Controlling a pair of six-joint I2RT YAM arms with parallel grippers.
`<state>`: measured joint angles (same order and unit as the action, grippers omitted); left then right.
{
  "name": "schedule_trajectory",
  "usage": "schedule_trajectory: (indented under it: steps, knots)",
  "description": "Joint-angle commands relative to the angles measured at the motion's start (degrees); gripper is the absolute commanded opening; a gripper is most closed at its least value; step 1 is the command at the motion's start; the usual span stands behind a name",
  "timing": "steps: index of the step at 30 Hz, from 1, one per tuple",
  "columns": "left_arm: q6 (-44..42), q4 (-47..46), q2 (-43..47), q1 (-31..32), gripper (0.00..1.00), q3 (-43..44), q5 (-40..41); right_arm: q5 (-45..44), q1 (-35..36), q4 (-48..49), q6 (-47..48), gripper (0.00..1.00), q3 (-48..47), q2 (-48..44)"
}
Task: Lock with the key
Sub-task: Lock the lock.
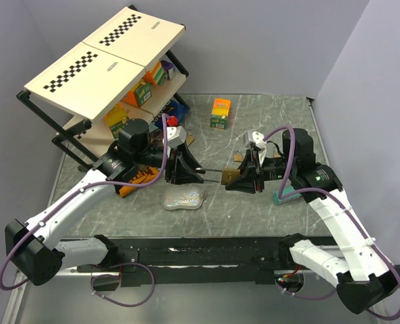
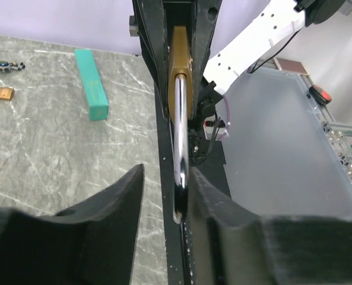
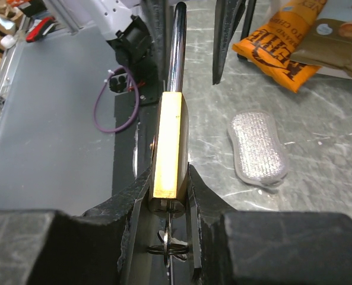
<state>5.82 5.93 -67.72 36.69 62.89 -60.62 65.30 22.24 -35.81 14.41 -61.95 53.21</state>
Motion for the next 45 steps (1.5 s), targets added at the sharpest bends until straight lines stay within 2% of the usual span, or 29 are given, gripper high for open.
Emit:
schedule_trajectory:
  steps: [1,2,4,9,13,16,19,20,34,45]
  knots:
    - [3.75,-5.49,0.31,0.4,0.36,-1.36,-2.13,0.88,1.14,6.89,-2.8,0.0,-2.65,-1.88]
    - [4.63,-7.67,0.4,0.32,0.3,-1.54,-2.05,0.8,1.14,7.24,-3.16,0.0,-2.56,-1.88]
    - [4.9,-7.78,0.4,0.32,0.28,-1.81,-2.31,0.71,1.23,8.3,-4.3,0.0,-2.47,-1.88]
    - [3.32,-6.2,1.01,0.32,0.41,-2.07,-2.66,0.62,1.23,8.13,-4.4,0.0,-2.56,-1.79]
    - [2.79,-6.11,0.93,0.4,0.38,-2.07,-2.49,0.88,1.14,7.86,-3.96,0.0,-2.56,-1.71]
    - [3.67,-6.81,0.75,0.49,0.31,-1.99,-2.31,1.06,1.23,7.6,-3.52,0.0,-2.47,-1.62]
    - [3.76,-6.9,0.31,0.58,0.13,-1.55,-2.31,1.41,1.14,9.0,-4.48,0.0,-2.29,-1.53]
    - [4.02,-7.07,0.05,0.84,0.01,-1.46,-2.22,1.5,1.23,9.53,-4.92,0.0,-2.12,-1.62]
    - [9.64,-14.54,-2.67,7.08,0.01,-0.23,0.32,2.2,4.92,12.61,-6.85,0.0,-1.06,-0.3]
    - [14.56,-22.36,-7.68,11.3,0.01,1.79,1.03,2.2,8.34,21.47,-11.51,0.0,1.31,2.25]
